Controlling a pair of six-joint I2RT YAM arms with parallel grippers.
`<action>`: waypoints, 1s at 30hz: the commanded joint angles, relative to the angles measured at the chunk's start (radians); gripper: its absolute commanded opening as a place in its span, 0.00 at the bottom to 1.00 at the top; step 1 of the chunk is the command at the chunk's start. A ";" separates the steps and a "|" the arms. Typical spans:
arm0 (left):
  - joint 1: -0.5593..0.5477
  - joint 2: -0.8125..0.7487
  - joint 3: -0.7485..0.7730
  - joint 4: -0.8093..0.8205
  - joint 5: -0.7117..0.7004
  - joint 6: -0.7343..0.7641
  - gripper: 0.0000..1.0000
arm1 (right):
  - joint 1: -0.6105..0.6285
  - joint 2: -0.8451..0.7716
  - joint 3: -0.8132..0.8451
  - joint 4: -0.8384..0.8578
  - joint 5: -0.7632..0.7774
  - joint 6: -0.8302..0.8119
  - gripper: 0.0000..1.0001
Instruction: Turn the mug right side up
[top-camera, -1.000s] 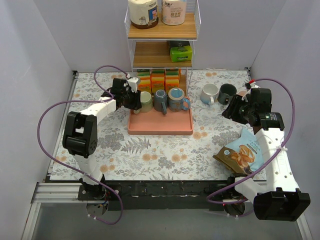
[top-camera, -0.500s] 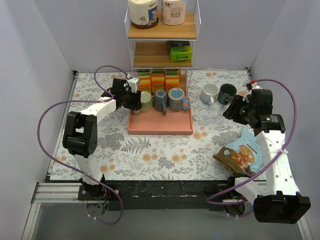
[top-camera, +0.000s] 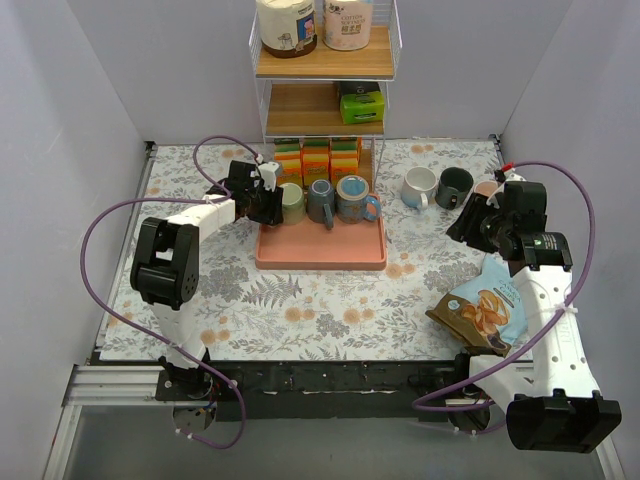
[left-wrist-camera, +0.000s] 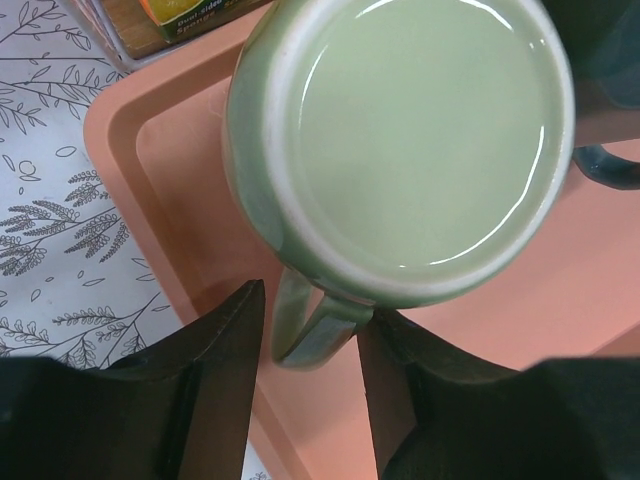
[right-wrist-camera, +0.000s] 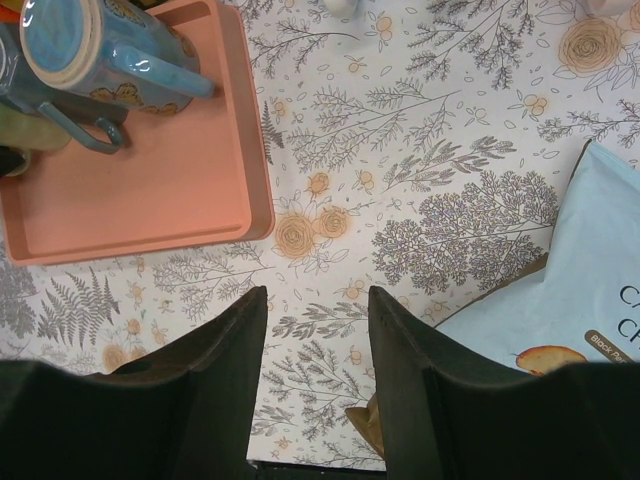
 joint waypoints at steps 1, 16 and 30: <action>-0.004 -0.028 0.032 0.006 -0.004 0.011 0.43 | 0.003 -0.021 -0.001 0.000 0.010 0.005 0.52; -0.009 -0.032 0.053 -0.002 -0.008 0.019 0.14 | 0.003 -0.018 -0.021 0.009 -0.002 0.011 0.51; -0.021 -0.198 0.017 -0.104 -0.010 -0.162 0.00 | 0.003 -0.028 -0.061 0.065 -0.128 0.046 0.51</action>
